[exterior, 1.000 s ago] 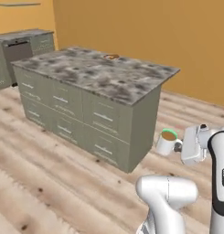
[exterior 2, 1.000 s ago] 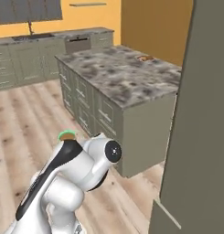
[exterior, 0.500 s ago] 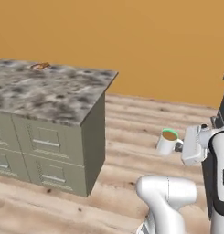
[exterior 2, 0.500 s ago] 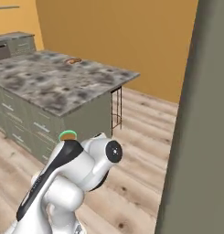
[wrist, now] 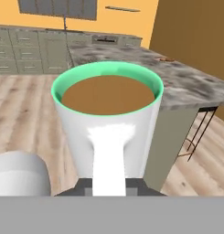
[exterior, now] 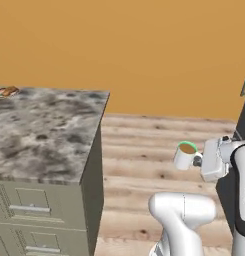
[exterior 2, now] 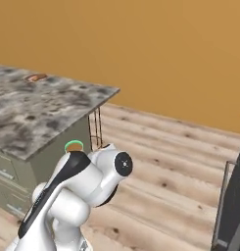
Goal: Pick up the brewed coffee from the coffee machine and place it next to the breakfast plate on the dining counter.
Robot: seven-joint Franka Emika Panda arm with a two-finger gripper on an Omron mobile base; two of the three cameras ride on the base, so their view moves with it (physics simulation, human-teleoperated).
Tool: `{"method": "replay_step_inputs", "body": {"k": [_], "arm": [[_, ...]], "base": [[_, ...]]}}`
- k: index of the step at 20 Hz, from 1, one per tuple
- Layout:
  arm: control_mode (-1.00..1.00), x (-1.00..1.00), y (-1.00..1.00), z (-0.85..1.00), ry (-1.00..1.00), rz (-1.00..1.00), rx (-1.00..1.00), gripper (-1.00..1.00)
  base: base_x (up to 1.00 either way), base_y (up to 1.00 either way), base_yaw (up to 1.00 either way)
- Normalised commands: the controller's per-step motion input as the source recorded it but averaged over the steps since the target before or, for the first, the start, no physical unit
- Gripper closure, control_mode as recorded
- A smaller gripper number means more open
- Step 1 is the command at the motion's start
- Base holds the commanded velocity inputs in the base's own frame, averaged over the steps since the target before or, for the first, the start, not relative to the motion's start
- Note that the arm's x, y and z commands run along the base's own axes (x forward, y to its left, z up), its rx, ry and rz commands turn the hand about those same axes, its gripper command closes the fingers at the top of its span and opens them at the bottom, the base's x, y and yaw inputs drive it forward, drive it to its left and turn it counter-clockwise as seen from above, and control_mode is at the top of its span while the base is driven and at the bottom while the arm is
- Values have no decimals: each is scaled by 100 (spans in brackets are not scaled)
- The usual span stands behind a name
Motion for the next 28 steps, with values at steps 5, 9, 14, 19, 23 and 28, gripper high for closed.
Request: {"method": "replay_step_inputs", "body": {"k": [5, 9, 14, 19, 23, 28], "arm": [[100, 0, 0, 0, 0, 0, 0, 100], [100, 0, 0, 0, 0, 0, 0, 100], [100, 0, 0, 0, 0, 0, 0, 100], [100, 0, 0, 0, 0, 0, 0, 100], [100, 0, 0, 0, 0, 0, 0, 100], [100, 0, 0, 0, 0, 0, 0, 100]], "base": [[100, 25, -21], [100, 2, -11], [100, -10, 0], [100, -27, 3], [100, -38, 15], [100, -37, 35]]}}
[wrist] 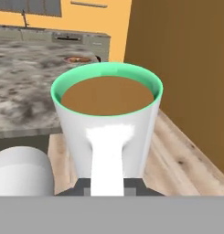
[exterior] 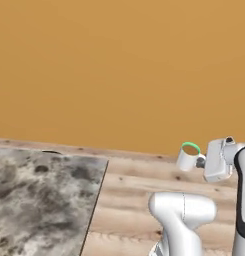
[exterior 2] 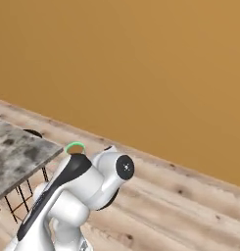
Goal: Pick up the brewed coffee from the coffee machine and place it next to the breakfast plate on the dining counter.
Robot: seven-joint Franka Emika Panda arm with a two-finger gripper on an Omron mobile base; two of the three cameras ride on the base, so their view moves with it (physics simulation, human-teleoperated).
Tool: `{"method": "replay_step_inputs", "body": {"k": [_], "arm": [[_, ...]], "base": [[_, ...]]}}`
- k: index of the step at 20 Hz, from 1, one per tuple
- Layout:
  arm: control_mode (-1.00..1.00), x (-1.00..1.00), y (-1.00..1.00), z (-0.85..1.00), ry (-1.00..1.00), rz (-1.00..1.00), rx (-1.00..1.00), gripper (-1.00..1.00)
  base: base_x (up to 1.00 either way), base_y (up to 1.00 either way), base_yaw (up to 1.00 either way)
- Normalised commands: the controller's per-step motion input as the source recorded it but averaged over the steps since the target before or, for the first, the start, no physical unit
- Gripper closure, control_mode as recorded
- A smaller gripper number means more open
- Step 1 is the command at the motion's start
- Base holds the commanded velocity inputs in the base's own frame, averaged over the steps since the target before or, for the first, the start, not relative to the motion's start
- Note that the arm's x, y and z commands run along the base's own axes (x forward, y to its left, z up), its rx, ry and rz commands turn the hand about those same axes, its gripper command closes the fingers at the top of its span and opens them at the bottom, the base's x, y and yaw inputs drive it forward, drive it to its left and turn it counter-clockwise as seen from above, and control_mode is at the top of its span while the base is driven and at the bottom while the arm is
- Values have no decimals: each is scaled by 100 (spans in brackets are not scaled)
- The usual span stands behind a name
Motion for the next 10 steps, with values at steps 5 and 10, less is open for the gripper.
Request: {"method": "replay_step_inputs", "body": {"k": [5, 10], "arm": [[100, 0, 0, 0, 0, 0, 0, 100], [100, 0, 0, 0, 0, 0, 0, 100]], "base": [[100, -28, 49], [100, -27, 56]]}}
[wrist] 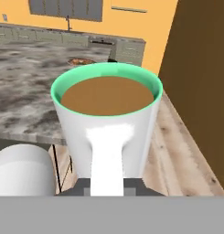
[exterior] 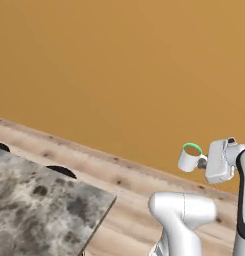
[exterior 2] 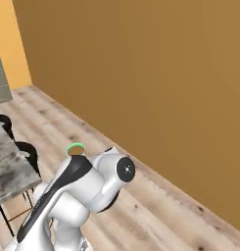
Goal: Pick up the brewed coffee from the coffee machine and place it next to the breakfast plate on the dining counter.
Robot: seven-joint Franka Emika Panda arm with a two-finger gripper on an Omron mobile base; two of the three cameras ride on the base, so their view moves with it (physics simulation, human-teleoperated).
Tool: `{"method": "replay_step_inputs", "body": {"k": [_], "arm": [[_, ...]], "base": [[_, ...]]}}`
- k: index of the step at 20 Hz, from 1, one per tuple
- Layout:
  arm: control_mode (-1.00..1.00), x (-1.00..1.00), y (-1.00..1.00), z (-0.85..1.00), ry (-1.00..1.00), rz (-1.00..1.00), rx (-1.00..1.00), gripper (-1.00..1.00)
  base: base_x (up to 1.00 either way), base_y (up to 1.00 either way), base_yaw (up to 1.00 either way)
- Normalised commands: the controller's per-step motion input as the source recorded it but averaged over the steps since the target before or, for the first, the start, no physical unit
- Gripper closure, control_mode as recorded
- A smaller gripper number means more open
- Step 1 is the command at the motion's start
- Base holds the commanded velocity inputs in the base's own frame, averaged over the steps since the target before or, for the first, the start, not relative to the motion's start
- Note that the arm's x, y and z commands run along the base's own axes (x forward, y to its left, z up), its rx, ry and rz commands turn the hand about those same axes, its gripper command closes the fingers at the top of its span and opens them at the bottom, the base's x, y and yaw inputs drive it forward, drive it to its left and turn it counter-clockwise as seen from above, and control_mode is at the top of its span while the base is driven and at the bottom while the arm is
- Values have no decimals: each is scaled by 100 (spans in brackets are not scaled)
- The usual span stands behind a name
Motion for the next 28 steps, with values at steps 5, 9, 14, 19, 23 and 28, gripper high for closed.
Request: {"method": "replay_step_inputs", "body": {"k": [5, 9, 14, 19, 23, 28], "arm": [[100, 0, 0, 0, 0, 0, 0, 100], [100, 0, 0, 0, 0, 0, 0, 100], [100, 0, 0, 0, 0, 0, 0, 100], [100, 0, 0, 0, 0, 0, 0, 100], [100, 0, 0, 0, 0, 0, 0, 100], [100, 0, 0, 0, 0, 0, 0, 100]], "base": [[90, -35, 58], [85, -22, 64], [91, -16, 65], [92, -33, 58], [84, -46, 55], [88, -40, 56]]}}
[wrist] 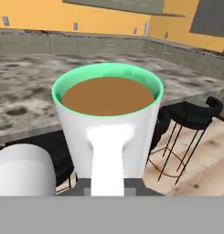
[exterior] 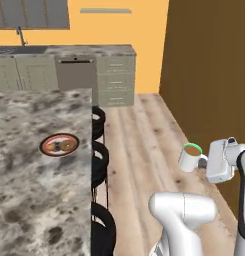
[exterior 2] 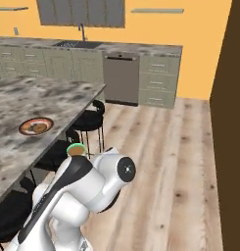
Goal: Pick up the brewed coffee from the coffee machine and place it next to the breakfast plate on the dining counter.
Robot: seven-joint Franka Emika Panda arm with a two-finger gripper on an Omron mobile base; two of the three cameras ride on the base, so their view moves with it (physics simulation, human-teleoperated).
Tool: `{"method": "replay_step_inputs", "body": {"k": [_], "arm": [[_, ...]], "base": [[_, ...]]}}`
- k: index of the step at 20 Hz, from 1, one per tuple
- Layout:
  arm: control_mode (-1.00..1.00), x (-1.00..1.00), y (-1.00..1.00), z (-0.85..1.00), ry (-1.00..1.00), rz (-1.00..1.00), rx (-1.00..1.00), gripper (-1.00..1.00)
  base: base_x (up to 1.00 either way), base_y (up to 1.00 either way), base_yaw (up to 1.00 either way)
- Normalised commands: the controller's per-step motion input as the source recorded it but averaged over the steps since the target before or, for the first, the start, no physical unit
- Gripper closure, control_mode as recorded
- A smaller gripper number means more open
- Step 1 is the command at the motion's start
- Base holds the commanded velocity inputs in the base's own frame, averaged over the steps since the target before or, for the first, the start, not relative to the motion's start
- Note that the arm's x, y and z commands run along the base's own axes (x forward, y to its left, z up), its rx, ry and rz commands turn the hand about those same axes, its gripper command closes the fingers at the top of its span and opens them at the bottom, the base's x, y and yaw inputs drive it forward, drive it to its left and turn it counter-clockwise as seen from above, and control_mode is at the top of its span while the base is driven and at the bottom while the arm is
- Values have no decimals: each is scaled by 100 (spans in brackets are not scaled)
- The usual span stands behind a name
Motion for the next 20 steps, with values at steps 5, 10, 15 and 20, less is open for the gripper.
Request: {"method": "replay_step_inputs", "body": {"k": [5, 10, 15, 20], "arm": [[100, 0, 0, 0, 0, 0, 0, 100], [100, 0, 0, 0, 0, 0, 0, 100], [100, 0, 0, 0, 0, 0, 0, 100], [100, 0, 0, 0, 0, 0, 0, 100]], "base": [[82, -43, 56], [84, -36, 58], [78, -38, 60], [69, -33, 65]]}}
